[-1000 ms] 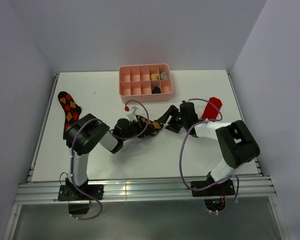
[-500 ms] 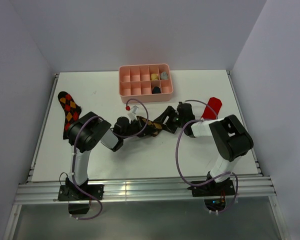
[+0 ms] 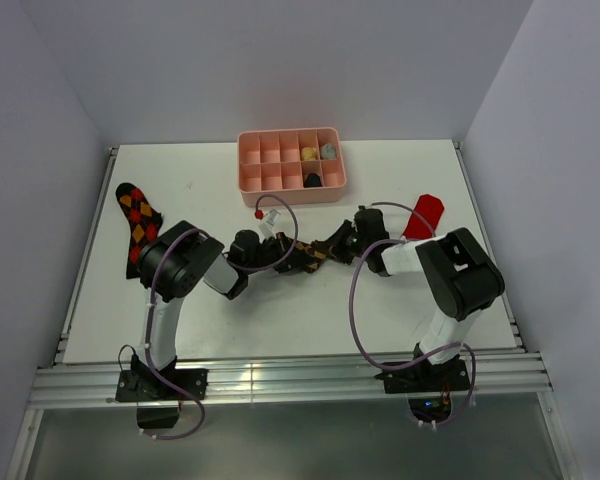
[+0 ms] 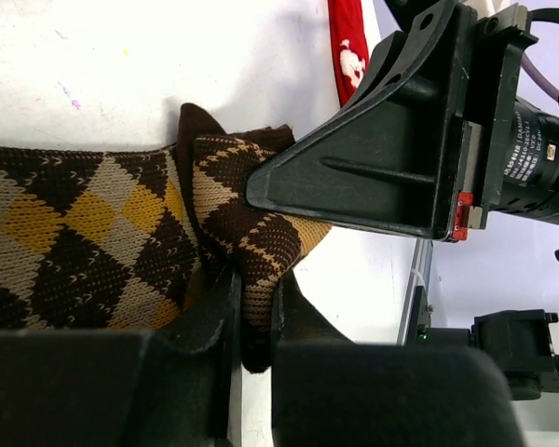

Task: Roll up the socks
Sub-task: Roll the sock at the center of the board.

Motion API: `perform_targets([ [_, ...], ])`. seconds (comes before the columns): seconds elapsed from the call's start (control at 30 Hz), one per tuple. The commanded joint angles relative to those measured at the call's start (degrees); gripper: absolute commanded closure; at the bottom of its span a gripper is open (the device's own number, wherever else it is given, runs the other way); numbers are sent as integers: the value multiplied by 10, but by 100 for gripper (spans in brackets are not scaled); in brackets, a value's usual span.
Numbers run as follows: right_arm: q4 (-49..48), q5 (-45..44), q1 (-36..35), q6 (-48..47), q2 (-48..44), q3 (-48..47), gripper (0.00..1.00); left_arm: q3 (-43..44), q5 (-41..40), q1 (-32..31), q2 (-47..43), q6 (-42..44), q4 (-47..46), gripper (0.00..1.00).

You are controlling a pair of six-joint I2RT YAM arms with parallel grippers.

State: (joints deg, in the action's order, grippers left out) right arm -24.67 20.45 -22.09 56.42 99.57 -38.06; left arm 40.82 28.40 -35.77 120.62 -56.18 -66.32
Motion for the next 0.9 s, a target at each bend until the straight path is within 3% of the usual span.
perform_targets([
  [0.0,44,-15,-9,-20,-19,-2,100,-14,3,-3,16,5,61,89],
  [0.03,66,-22,-9,-24,-24,-8,100,-18,-3,-3,9,10,61,85],
  [0.07,80,-39,-9,-28,-29,-12,100,-25,-18,-3,-12,28,66,74],
  [0.17,139,-64,-9,-47,-43,-35,100,-35,-75,-4,-74,95,115,56],
  [0.27,185,-88,-10,-62,-53,-53,100,-46,-129,-12,-141,167,164,48],
  [0.4,225,-113,-16,-76,-61,-73,100,-47,-241,-44,-207,258,211,42],
  [0.53,242,-123,-19,-85,-59,-87,100,-34,-305,-99,-235,357,236,36],
  [0.63,268,-130,-22,-90,-61,-96,100,-33,-344,-132,-238,427,224,35],
  [0.67,271,-131,-23,-90,-61,-98,100,-34,-360,-159,-235,448,212,33],
  [0.7,276,-131,-23,-91,-60,-101,100,-35,-379,-174,-233,469,205,25],
  [0.87,284,-122,-24,-94,-59,-109,100,-23,-474,-243,-198,599,172,19],
])
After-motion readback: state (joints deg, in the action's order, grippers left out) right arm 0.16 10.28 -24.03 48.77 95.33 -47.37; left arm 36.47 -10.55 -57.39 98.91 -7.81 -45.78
